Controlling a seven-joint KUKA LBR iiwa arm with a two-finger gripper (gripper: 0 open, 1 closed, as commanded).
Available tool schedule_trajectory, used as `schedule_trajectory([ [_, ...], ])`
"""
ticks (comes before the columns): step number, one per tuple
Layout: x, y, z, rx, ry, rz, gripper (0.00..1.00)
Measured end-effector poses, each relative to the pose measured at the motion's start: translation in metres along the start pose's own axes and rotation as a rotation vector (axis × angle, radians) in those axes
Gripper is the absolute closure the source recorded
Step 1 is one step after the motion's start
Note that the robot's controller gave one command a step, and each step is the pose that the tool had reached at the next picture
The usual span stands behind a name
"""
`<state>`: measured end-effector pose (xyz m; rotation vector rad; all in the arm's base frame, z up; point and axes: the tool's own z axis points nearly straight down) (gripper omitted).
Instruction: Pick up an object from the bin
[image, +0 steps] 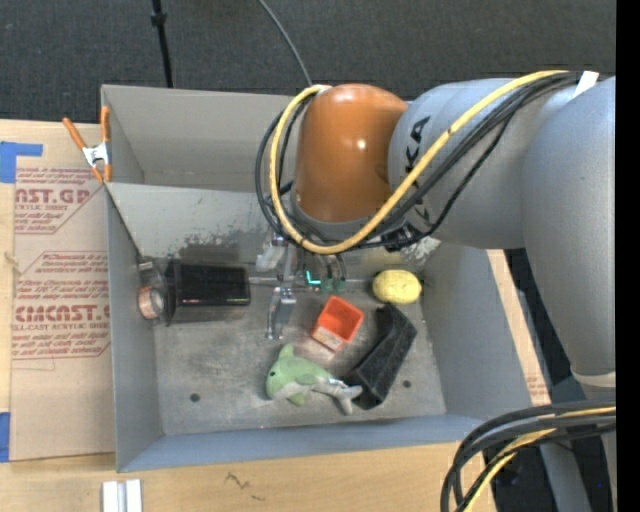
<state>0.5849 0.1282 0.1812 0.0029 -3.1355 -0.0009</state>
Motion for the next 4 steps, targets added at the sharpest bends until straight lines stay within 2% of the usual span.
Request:
schedule_trajectory([
  [1,-0.002,-0.001,-0.004,-0.001,-0.008,0.001,0.0],
  [2,0.002,0.009,0.031,0.0,-0.012,-0.092,0.0],
  [3,-0.007,0.011,0.038,0.001,-0.045,-0.232,0.0],
  [4,-0.008,0.017,0.04,-0.002,-0.052,-0.155,0.0],
])
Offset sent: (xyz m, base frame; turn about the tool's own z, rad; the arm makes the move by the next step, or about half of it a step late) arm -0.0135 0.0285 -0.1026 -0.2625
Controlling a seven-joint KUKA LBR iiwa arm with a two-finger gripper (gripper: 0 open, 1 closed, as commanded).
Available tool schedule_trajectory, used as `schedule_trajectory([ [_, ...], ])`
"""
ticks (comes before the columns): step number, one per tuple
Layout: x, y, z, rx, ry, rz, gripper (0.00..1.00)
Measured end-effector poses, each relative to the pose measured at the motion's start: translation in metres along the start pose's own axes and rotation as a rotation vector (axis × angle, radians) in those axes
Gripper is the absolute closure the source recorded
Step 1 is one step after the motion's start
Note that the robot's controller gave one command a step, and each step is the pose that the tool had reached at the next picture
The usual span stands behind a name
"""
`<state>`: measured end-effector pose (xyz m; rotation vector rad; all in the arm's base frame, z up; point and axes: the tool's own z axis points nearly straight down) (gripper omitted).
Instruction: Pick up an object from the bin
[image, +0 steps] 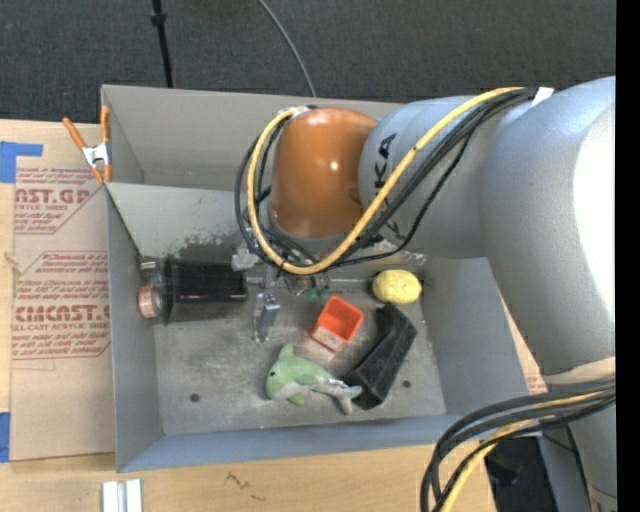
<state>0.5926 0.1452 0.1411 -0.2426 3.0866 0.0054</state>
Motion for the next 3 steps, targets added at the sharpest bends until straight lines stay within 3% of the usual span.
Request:
schedule_trajectory([
  [1,0.005,0.009,0.018,-0.001,0.018,-0.035,0.0],
  [2,0.016,0.024,0.055,0.002,0.037,0.261,1.0],
  [3,0.015,0.024,0.055,0.002,0.036,0.261,1.0],
])
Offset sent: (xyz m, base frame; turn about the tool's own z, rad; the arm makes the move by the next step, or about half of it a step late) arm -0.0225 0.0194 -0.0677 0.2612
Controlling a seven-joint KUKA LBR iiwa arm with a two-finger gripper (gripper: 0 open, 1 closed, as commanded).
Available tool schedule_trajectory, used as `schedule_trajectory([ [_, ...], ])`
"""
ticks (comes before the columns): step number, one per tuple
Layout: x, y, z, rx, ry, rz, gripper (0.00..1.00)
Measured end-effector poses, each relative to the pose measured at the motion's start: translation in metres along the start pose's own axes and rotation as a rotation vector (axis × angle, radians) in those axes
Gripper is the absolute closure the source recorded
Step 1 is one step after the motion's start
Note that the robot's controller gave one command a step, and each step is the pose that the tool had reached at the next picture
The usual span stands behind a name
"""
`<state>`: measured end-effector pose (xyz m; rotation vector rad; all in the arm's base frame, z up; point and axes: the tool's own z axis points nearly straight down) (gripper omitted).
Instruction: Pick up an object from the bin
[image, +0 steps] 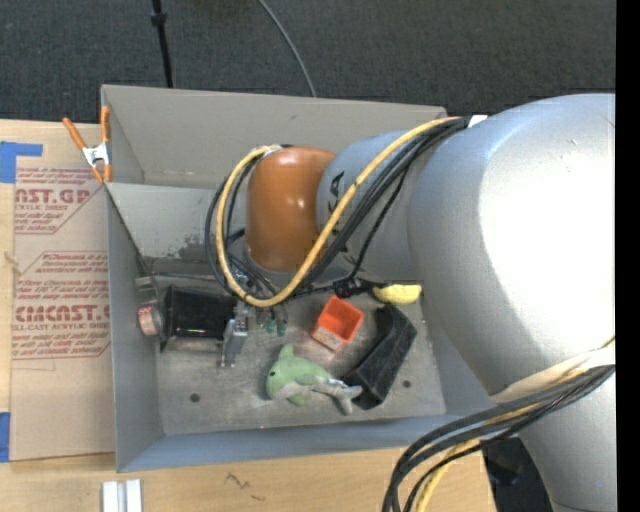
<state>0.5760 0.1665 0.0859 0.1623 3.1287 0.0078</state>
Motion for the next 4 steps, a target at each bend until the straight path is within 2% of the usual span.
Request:
schedule_trajectory([
  [1,0.002,0.0,-0.003,0.0,0.001,0.004,1.0],
  [2,0.034,-0.031,-0.092,0.003,0.009,-0.37,1.0],
  [3,0.034,-0.031,-0.092,0.003,0.009,-0.37,1.0],
  [4,0.029,-0.039,-0.125,0.003,0.018,-0.384,0.0],
])
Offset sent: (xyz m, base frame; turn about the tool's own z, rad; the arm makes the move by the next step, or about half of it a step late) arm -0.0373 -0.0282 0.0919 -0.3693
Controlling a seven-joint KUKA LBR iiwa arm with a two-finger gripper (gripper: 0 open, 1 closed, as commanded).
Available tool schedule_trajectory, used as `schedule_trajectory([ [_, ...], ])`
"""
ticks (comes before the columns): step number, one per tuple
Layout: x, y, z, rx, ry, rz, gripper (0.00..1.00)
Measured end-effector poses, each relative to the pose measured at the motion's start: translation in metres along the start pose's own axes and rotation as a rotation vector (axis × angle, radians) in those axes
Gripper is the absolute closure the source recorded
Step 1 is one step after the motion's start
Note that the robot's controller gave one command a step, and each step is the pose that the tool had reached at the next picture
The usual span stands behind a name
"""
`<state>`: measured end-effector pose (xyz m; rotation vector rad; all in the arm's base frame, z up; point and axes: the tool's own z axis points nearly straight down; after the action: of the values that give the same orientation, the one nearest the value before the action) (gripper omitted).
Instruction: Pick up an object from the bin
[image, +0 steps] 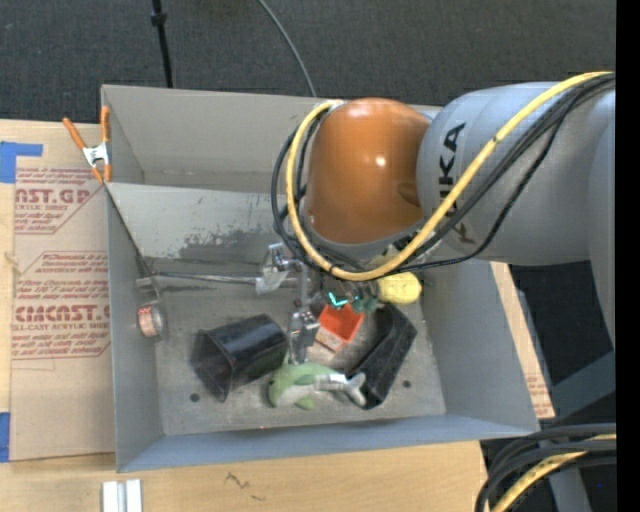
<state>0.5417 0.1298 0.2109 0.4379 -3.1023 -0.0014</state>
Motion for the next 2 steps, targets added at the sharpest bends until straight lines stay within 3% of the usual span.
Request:
schedule_trajectory([
  [1,-0.005,-0.019,-0.064,0.002,-0.009,-0.018,0.0],
  [2,0.0,-0.006,-0.029,0.004,-0.02,-0.145,0.0],
])
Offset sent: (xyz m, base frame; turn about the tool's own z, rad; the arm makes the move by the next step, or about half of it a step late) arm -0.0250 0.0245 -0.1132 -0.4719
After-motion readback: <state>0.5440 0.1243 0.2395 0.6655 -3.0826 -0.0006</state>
